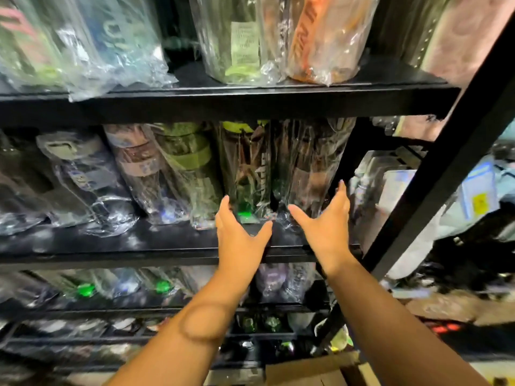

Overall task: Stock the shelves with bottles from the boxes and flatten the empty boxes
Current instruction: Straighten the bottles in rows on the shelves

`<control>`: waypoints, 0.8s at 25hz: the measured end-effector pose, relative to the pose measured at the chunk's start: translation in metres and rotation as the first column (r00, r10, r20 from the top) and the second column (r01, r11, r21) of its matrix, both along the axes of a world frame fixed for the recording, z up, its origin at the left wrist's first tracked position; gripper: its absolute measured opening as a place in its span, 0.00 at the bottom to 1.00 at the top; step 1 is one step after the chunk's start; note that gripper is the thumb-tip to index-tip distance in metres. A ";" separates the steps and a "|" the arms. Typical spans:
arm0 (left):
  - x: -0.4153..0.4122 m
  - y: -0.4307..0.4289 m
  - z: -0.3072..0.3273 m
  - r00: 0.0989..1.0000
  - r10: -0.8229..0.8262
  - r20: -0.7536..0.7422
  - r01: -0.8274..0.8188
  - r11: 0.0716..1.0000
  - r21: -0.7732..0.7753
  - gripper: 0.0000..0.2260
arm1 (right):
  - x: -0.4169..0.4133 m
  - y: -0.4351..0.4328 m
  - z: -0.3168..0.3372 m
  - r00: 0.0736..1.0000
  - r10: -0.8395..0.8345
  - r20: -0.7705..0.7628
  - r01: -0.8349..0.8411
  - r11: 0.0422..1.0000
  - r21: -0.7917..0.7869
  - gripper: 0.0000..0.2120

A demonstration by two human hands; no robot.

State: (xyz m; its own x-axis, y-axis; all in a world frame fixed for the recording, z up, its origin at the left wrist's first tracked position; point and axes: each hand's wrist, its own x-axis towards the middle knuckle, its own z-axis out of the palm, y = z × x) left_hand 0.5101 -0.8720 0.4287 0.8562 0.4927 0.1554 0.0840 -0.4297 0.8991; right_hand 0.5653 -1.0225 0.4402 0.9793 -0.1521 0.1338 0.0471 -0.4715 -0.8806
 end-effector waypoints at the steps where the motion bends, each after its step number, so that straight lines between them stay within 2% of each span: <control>1: 0.001 0.000 -0.006 1.000 0.009 -0.014 -0.010 1.000 -0.010 0.44 | 0.009 0.003 -0.004 1.000 0.002 -0.004 -0.002 0.999 0.040 0.56; 4: 0.002 0.000 -0.014 1.000 0.007 -0.024 -0.007 1.000 -0.019 0.43 | 0.025 0.010 -0.016 0.999 -0.035 -0.009 0.036 0.996 0.079 0.56; 9: 0.011 -0.002 -0.008 0.997 0.026 -0.071 -0.030 0.998 -0.049 0.45 | 0.023 0.004 -0.022 0.997 -0.056 0.048 0.053 0.997 0.054 0.39; 13: 0.024 -0.009 0.000 0.988 0.109 -0.111 -0.113 0.993 -0.032 0.47 | 0.014 -0.010 -0.025 0.996 -0.042 0.081 0.038 0.998 0.055 0.37; 15: 0.035 -0.010 0.002 0.968 0.205 -0.143 -0.208 0.978 -0.007 0.44 | 0.012 -0.010 -0.026 0.996 -0.045 0.078 0.043 0.999 0.024 0.38; 17: 0.045 -0.013 0.005 0.942 0.285 -0.179 -0.291 0.957 -0.006 0.35 | 0.012 -0.008 -0.026 0.993 -0.077 0.084 0.078 0.997 -0.015 0.39; 20: 0.053 -0.018 0.007 0.914 0.342 -0.219 -0.346 0.938 0.018 0.31 | 0.013 -0.006 -0.026 0.990 -0.107 0.092 0.112 0.992 -0.059 0.39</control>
